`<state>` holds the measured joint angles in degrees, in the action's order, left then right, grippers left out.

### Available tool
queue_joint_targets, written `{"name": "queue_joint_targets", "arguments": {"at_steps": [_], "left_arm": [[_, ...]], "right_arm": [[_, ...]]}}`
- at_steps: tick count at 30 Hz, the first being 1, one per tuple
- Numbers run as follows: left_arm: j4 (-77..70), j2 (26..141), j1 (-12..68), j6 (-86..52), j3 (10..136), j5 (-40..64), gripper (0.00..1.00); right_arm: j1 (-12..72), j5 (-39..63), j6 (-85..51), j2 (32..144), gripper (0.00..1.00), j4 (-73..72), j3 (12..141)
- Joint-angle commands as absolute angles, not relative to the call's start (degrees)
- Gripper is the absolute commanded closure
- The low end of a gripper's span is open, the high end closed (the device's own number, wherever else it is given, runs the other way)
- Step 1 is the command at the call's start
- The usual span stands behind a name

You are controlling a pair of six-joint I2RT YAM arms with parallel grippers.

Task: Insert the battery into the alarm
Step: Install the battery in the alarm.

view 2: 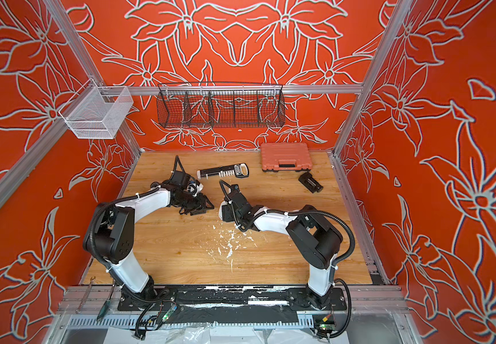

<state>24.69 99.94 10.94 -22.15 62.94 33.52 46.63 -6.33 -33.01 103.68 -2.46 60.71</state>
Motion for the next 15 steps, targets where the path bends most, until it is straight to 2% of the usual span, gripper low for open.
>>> {"name": "queue_joint_targets", "arguments": {"at_steps": [1, 9, 15], "left_arm": [[24.3, 98.4, 10.9, -22.6, 62.7, 32.9, 0.49], [23.3, 98.4, 11.0, -23.4, 62.2, 32.9, 0.49], [22.5, 97.9, 12.0, -24.1, 62.1, 33.0, 0.49]], "right_arm": [[47.0, -9.7, -32.7, 103.1, 0.33, 4.2, 64.5], [47.1, -10.5, -33.3, 103.0, 0.31, 10.8, 68.0], [47.1, -11.7, -29.0, 100.3, 0.31, 8.9, 67.8]]}}
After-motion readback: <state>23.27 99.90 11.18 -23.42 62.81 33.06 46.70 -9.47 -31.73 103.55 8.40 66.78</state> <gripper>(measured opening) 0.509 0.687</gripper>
